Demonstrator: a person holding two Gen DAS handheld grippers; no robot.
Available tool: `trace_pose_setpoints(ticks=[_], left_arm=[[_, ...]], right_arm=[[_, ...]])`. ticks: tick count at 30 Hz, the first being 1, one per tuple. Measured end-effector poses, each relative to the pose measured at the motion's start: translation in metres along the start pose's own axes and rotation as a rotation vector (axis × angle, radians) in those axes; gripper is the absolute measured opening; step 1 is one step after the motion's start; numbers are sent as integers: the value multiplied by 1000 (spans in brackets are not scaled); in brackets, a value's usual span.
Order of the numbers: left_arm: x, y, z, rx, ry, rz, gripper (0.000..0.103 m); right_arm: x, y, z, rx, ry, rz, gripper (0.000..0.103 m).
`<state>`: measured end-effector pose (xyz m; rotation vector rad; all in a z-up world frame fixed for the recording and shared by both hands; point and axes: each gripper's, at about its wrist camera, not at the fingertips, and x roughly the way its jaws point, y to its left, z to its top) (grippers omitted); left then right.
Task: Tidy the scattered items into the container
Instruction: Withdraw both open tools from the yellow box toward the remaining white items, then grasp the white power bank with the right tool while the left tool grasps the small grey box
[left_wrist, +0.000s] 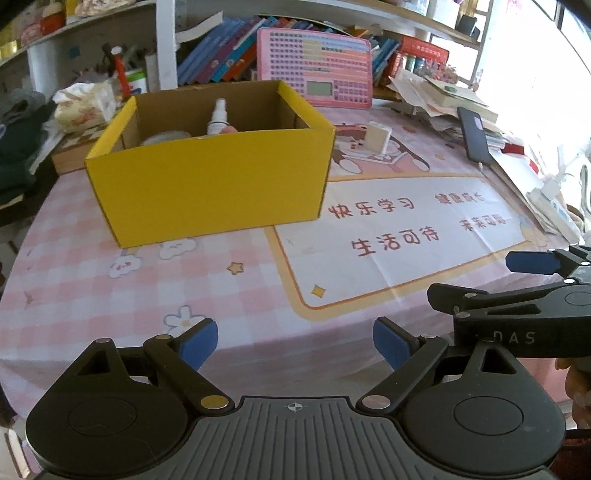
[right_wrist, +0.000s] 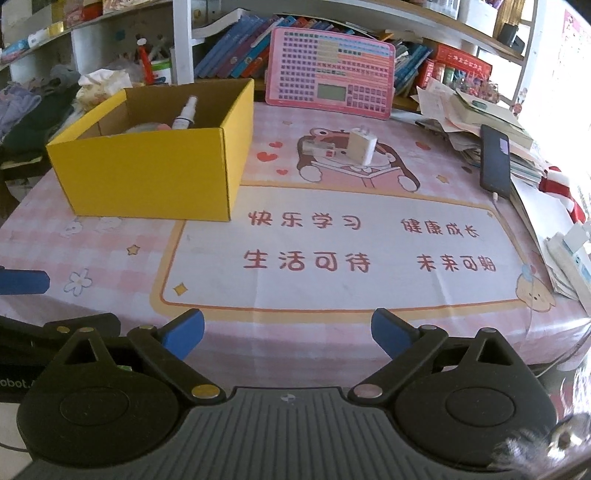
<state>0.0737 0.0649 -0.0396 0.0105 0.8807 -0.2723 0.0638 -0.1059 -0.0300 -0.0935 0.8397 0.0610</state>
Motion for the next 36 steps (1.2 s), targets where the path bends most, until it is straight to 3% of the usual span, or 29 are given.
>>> trace_pose_setpoints(ticks=[11, 22, 30, 34, 36], left_arm=[[30, -37, 23, 21, 23, -44, 93], [81, -93, 71, 49, 31, -41, 93], [106, -126, 114, 49, -51, 28, 93], [121, -138, 136, 67, -80, 91, 93], [130, -141, 147, 68, -84, 126, 93]], right_arm=[[15, -47, 8, 25, 19, -21, 98], [59, -126, 40, 52, 35, -17, 98], [87, -175, 84, 34, -32, 81, 97], [105, -188, 114, -3, -85, 162, 93], [117, -191, 131, -13, -107, 193, 86]])
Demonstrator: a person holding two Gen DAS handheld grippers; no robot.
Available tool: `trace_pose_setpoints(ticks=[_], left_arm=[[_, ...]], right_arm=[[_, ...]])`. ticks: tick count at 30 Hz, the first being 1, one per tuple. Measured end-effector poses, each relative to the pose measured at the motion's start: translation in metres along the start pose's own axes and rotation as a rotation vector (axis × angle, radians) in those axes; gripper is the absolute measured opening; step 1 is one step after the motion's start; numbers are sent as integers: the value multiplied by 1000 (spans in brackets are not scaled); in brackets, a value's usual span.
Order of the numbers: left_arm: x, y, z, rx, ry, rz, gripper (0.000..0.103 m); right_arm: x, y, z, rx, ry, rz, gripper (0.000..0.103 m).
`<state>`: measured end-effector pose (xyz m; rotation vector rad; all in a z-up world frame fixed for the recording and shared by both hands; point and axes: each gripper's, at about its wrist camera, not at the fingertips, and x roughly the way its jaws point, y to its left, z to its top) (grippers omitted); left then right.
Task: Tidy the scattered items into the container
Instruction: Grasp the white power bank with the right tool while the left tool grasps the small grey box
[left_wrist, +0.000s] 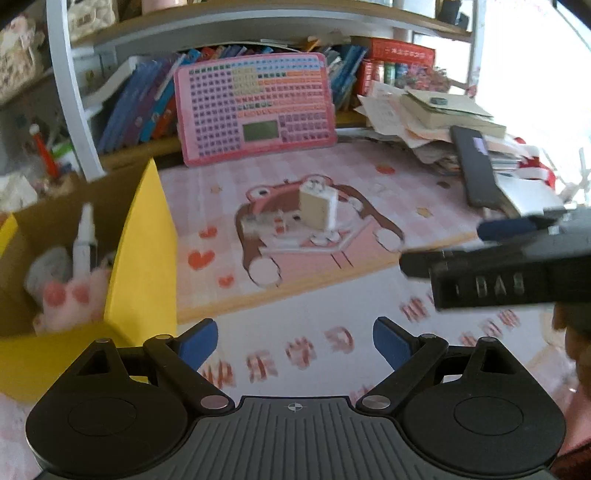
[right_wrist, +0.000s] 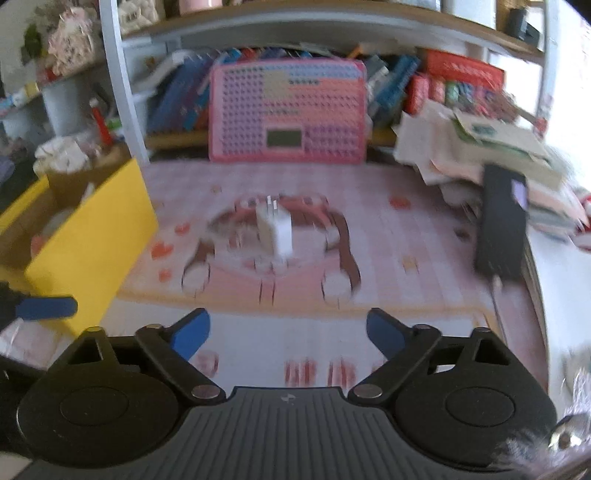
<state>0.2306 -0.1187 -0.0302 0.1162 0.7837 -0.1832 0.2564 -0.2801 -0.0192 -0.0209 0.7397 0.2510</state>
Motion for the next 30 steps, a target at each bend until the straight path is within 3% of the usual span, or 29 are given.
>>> trace_pose_setpoints(ticks=[5, 9, 15, 18, 19, 20, 22, 30], left_arm=[[20, 0, 20, -30, 2, 50, 93], [38, -1, 31, -22, 5, 92, 92], [71, 4, 49, -56, 33, 142, 92], [87, 8, 58, -78, 46, 157, 92], [92, 9, 61, -84, 48, 160, 92], [96, 10, 63, -90, 49, 163, 92], [106, 11, 68, -103, 53, 166, 90], [150, 9, 85, -119, 75, 170, 81]], right_arm=[[42, -13, 33, -21, 7, 78, 63], [81, -14, 51, -62, 39, 121, 57], [139, -5, 68, -144, 82, 125, 55], [159, -5, 72, -146, 96, 140, 49], [164, -7, 73, -143, 103, 146, 42], [167, -8, 74, -136, 111, 154, 31], [169, -13, 75, -120, 112, 170, 26], [143, -45, 68, -61, 80, 139, 25]])
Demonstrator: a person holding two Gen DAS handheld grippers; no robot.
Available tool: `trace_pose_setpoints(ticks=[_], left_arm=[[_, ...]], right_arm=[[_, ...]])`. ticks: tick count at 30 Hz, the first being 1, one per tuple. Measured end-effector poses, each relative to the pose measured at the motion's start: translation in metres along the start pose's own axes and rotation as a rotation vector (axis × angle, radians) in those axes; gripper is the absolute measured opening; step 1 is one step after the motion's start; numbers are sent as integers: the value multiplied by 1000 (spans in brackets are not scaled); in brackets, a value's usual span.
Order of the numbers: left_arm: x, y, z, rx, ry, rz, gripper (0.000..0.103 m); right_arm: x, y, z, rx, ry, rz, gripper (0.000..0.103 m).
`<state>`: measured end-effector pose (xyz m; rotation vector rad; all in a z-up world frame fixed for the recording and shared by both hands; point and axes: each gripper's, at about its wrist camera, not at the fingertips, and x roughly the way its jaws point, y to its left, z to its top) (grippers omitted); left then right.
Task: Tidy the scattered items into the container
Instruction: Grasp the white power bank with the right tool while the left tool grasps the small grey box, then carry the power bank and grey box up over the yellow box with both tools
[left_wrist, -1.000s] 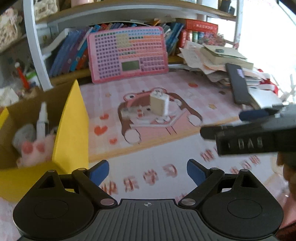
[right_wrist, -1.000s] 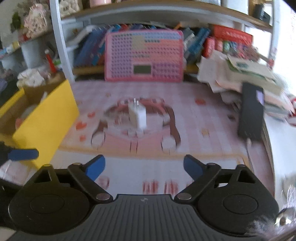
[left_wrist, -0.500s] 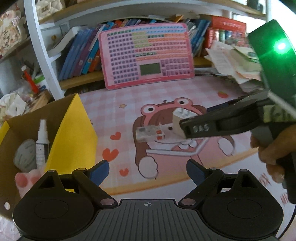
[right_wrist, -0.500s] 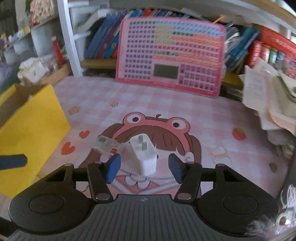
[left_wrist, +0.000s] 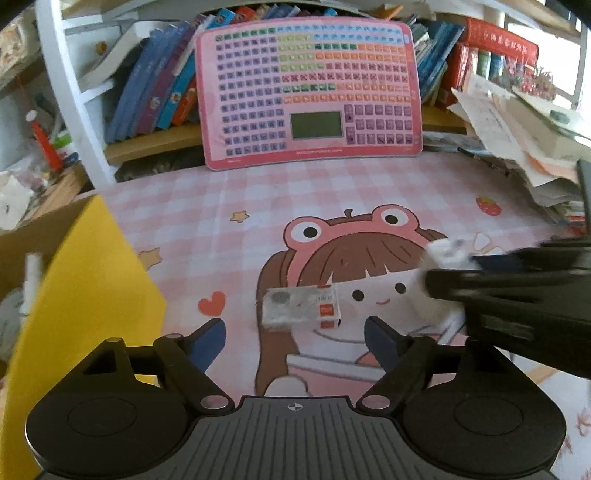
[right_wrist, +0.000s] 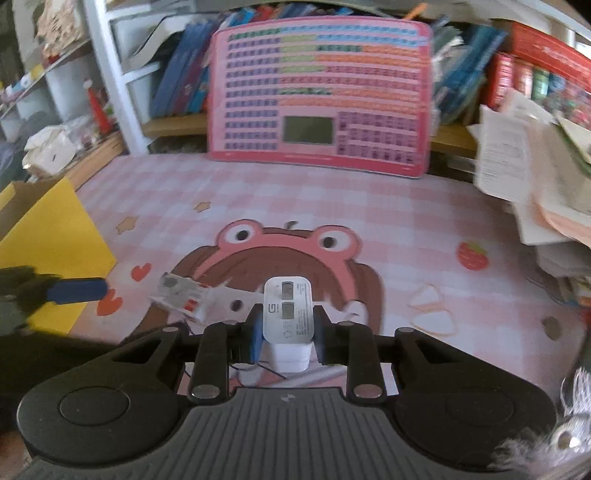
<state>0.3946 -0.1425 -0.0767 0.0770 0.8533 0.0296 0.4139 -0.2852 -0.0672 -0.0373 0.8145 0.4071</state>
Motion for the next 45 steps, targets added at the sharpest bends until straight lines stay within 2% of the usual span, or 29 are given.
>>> trace_pose_setpoints(ticks=[5, 12, 15, 20, 32, 45], left_arm=[[19, -1, 7, -16, -1, 5, 79], [39, 6, 11, -87, 21, -16, 62], [41, 7, 8, -94, 6, -30, 54], [36, 7, 5, -91, 0, -43, 51], [-47, 9, -21, -36, -77, -148, 51], [-133, 36, -80, -9, -97, -251, 52]], right_arm=[[-20, -13, -12, 52, 1, 7, 25], [-34, -15, -27, 77, 22, 29, 25], [-39, -15, -32, 75, 28, 27, 25], [-45, -16, -35, 84, 28, 23, 25], [-73, 2, -53, 82, 23, 25, 25], [-122, 58, -94, 55, 21, -2, 25]])
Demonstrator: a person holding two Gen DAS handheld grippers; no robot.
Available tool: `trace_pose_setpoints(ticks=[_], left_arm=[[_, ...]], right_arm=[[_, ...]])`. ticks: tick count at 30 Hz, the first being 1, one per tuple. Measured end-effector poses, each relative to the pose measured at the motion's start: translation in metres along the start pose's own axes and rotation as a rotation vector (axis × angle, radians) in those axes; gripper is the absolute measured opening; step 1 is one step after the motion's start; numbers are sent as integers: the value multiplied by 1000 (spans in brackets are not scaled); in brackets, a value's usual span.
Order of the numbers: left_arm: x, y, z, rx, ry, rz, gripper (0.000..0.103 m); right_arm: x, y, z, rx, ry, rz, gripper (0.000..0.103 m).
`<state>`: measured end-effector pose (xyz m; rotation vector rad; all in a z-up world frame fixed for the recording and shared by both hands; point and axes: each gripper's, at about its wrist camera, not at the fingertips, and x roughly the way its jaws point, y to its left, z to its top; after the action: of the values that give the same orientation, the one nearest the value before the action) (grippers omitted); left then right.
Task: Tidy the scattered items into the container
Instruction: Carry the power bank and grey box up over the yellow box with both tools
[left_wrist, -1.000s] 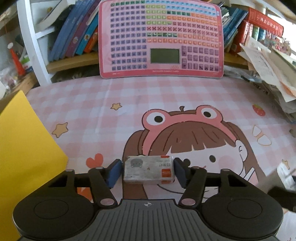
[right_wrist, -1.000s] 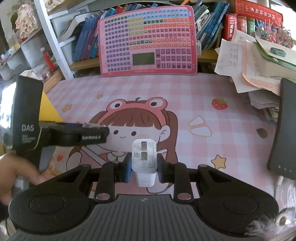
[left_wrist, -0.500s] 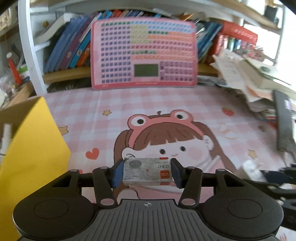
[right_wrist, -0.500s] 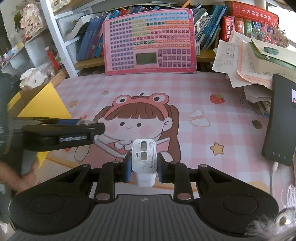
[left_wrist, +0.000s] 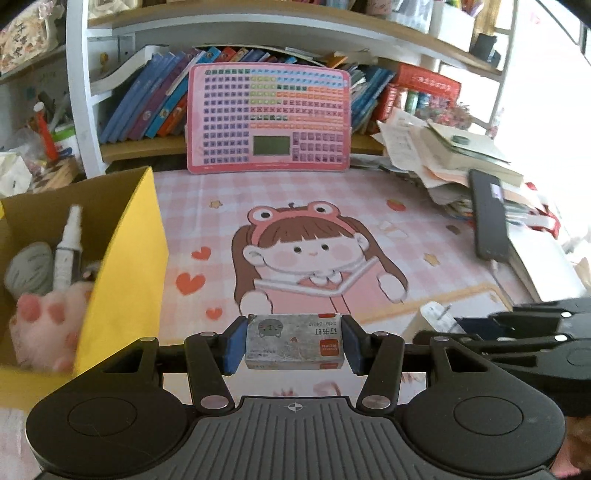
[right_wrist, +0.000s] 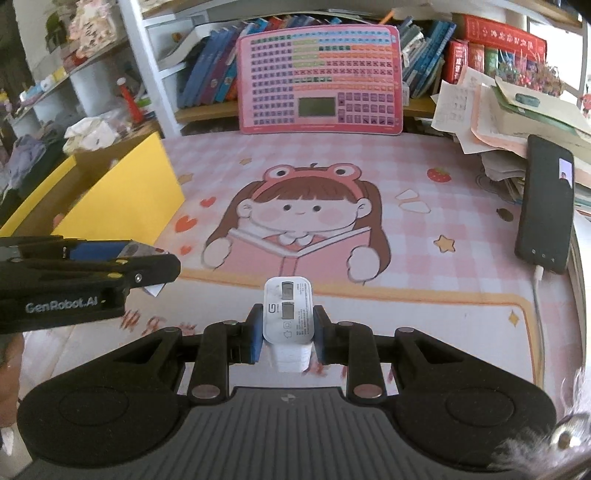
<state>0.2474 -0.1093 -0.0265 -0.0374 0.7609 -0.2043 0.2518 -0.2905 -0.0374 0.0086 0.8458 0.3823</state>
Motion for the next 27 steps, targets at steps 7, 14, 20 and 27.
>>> trace_pose_setpoints(ticks=[7, 14, 20, 27], left_arm=[[-44, 21, -37, 23, 2, -42, 52], [-86, 52, -60, 46, -27, -63, 52], [-120, 77, -85, 48, -24, -84, 52], [-152, 105, -114, 61, -18, -89, 52]], right_arm=[[-29, 36, -22, 16, -29, -59, 25], [-48, 87, -44, 18, -47, -98, 25], [-61, 133, -67, 11, -43, -119, 25], [-73, 182, -93, 10, -40, -124, 25]])
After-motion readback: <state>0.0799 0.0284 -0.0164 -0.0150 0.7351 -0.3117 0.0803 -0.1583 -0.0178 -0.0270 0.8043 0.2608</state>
